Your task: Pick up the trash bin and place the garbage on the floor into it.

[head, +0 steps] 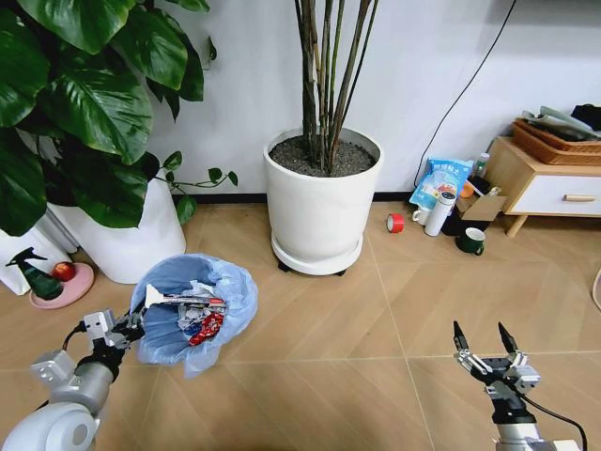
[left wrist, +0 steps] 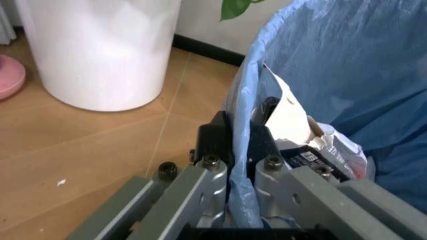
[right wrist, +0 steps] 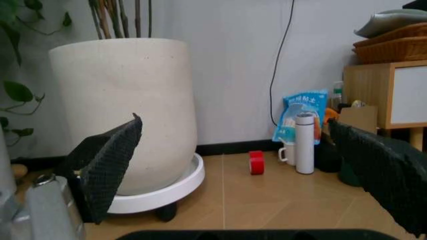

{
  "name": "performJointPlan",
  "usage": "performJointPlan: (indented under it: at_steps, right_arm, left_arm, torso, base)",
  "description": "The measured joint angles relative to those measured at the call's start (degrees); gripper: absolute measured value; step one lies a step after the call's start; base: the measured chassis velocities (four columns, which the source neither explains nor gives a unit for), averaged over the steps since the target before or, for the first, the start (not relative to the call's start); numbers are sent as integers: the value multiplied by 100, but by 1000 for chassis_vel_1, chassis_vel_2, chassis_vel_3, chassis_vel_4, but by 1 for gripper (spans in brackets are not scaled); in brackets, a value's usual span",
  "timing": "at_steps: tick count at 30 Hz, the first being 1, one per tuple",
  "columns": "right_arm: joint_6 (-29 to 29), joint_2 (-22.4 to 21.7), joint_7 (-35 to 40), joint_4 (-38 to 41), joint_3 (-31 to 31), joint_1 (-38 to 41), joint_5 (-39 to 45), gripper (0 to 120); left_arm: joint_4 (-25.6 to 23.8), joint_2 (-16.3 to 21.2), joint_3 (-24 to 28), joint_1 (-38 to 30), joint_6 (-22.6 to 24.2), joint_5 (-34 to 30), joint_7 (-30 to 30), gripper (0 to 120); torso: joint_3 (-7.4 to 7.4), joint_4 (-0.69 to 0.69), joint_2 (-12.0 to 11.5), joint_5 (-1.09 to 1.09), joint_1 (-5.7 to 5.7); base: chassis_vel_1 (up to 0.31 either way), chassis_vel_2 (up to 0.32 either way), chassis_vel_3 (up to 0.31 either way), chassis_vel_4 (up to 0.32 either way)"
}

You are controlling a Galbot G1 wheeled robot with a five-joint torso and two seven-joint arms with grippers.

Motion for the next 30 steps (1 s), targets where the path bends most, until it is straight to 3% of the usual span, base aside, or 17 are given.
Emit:
performJointPlan:
  at_steps: [30]
  right_arm:
    - [89, -79, -62, 0, -19, -52, 21, 100]
  left_arm:
    - [-84, -55, 42, 36, 11, 43, -57, 0]
  torso:
    - [0, 0, 0, 0, 0]
  base:
    - [59, -25, -56, 27]
